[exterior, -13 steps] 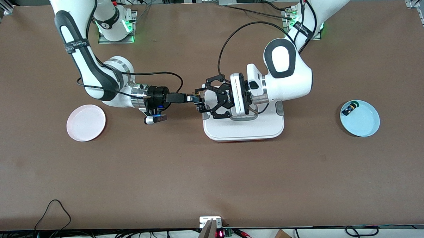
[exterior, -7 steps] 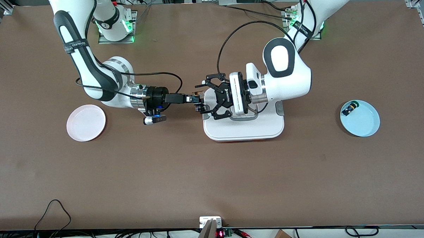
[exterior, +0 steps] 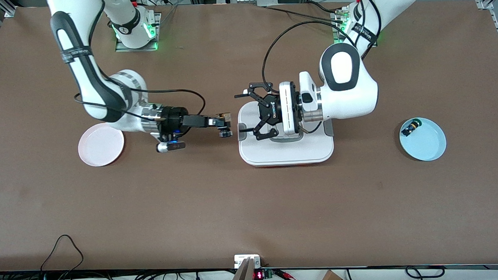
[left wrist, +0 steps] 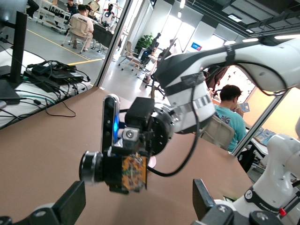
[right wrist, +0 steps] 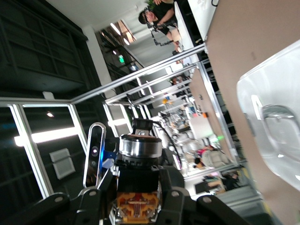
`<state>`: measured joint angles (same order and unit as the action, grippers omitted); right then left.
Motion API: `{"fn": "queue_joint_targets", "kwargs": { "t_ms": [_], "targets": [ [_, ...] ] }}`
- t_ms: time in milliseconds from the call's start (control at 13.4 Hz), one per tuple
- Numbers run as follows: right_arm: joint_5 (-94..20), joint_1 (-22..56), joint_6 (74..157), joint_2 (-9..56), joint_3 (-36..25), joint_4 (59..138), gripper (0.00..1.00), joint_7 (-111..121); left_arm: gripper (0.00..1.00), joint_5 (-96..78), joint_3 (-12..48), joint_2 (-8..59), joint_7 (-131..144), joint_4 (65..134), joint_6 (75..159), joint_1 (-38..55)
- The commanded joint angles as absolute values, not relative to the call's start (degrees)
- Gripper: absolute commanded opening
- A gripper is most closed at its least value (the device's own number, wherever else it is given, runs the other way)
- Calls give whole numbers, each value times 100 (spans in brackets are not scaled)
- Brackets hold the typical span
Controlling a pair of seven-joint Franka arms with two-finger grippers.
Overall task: Transfer orange switch to right arm and place
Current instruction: 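Open the left gripper and pull the right gripper away with switch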
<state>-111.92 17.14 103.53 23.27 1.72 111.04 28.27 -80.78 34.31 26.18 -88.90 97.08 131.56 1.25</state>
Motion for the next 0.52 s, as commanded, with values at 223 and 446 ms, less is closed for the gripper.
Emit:
{"fn": "queue_joint_targets", "kwargs": {
  "t_ms": [223,446],
  "targets": [
    [-8715,722,9765,2522,202,10259,0,2496,100,-6885,3393,2496,-8510,9738,11412,-903],
    [-7081,493,9738,2601,202,9687,0,2487,100,-5797,3384,2487,-7414,9344,10568,-1247]
  ]
}}
